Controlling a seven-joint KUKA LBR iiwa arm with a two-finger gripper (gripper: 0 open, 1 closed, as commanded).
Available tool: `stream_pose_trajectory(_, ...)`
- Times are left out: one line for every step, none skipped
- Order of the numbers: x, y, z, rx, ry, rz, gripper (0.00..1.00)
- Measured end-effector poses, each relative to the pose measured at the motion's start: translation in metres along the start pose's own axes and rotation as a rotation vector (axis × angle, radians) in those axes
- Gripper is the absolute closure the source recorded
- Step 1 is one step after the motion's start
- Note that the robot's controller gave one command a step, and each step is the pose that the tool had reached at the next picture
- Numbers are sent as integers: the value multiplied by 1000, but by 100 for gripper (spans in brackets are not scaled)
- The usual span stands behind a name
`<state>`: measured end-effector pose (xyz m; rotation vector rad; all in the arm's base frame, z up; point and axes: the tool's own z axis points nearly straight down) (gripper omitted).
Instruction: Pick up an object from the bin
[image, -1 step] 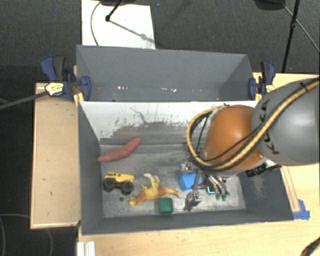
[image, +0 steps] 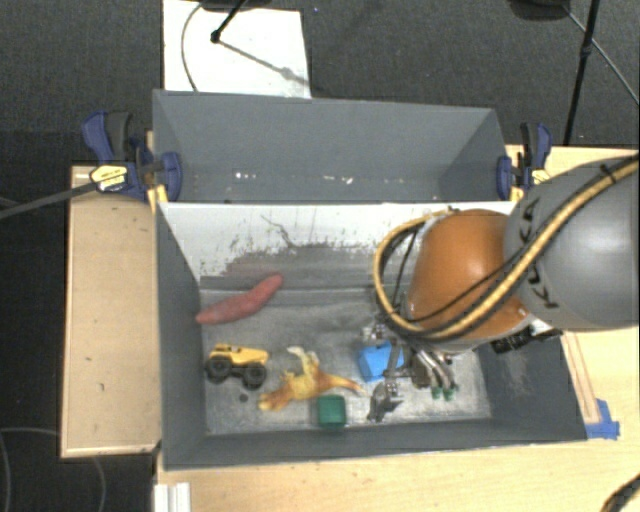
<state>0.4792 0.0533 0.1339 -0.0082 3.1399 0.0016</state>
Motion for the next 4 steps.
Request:
stream_pose_trajectory(-51, -27, 58, 0, -7, -23, 0)
stream_pose_trajectory(-37, -44, 54, 0, 1, -13, 100)
stream_pose_trajectory(-37, -44, 54, 0, 1, -12, 100)
stream_pose_trajectory(-29, -42, -96, 1, -1, -10, 100)
